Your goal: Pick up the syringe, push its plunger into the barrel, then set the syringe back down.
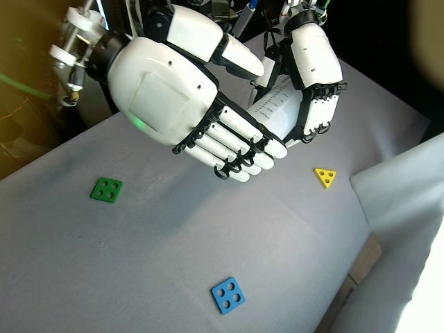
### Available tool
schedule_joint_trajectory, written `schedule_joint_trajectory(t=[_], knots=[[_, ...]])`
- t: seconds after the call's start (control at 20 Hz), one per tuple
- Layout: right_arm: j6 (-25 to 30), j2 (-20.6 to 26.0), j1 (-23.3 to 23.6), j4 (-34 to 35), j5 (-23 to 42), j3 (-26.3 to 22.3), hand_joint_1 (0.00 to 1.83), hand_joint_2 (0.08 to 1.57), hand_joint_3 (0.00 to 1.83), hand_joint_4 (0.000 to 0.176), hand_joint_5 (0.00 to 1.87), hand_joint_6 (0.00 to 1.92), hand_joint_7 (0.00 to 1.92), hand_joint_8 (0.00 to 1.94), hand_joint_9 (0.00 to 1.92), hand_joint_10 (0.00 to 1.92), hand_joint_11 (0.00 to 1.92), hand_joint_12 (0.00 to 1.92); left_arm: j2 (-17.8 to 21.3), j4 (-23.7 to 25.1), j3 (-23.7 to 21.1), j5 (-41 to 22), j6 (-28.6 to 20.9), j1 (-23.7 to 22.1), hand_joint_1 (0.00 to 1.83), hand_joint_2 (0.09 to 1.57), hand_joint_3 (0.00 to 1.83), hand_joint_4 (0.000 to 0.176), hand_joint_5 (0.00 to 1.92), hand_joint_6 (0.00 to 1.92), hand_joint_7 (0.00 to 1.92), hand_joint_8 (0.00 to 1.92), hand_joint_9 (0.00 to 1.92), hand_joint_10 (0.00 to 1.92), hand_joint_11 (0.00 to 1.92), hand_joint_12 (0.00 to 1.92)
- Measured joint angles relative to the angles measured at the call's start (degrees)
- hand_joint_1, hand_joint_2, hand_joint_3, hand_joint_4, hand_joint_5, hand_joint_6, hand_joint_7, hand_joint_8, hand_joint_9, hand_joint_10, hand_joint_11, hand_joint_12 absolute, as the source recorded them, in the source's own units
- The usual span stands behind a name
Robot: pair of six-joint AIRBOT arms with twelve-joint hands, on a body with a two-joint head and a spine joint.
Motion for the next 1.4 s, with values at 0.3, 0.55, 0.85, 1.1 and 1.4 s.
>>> schedule_joint_trajectory(t=[0.3, 0.55, 0.85, 1.1, 1.4], knots=[[-0.2, 3.3, -1.0, -20.9, 10.4, 12.4, 0.00, 1.52, 0.00, 0.000, 0.00, 0.00, 0.00, 0.00, 0.00, 0.00, 0.00, 0.00, -0.3, 3.4, 0.0, -0.2, 0.0, 2.6, 1.25, 1.13, 0.00, 0.000, 1.02, 0.71, 0.90, 1.32, 0.86, 0.92, 0.66, 1.14], [-5.1, 1.8, -4.0, -26.9, 26.6, 23.1, 0.00, 1.52, 0.00, 0.000, 0.01, 0.00, 0.00, 0.00, 0.00, 0.00, 0.00, 0.00, -2.1, 6.6, 0.0, -0.8, -0.1, 5.9, 1.25, 1.12, 0.00, 0.000, 1.04, 0.71, 0.93, 1.27, 0.88, 0.88, 0.64, 1.12], [-50.3, 1.7, -1.8, 4.7, 41.2, 24.1, 0.00, 1.52, 0.00, 0.000, 0.01, 0.00, 0.00, 0.00, 0.00, 0.00, 0.00, 0.00, -4.5, 11.4, 0.1, -1.2, -0.1, 11.6, 1.25, 1.12, 0.00, 0.000, 1.02, 0.74, 0.95, 1.24, 0.91, 0.83, 0.70, 1.10], [-73.5, 1.9, -0.6, 6.9, 52.8, 24.0, 0.00, 1.53, 0.00, 0.000, 0.02, 0.00, 0.00, 0.00, 0.00, 0.00, 0.00, 0.00, -5.5, 12.9, 0.1, -2.3, -0.3, 14.9, 1.24, 1.12, 0.00, 0.000, 1.02, 0.75, 0.94, 1.23, 0.89, 0.84, 0.68, 1.12], [-85.5, 1.8, -1.2, 3.3, 54.0, 23.5, 0.00, 1.53, 0.00, 0.000, 0.01, 0.00, 0.00, 0.00, 0.00, 0.00, 0.00, 0.00, -6.1, 12.3, 0.2, -2.7, -0.8, 15.2, 1.25, 1.12, 0.00, 0.000, 1.02, 0.74, 0.95, 1.23, 0.89, 0.87, 0.67, 1.14]])
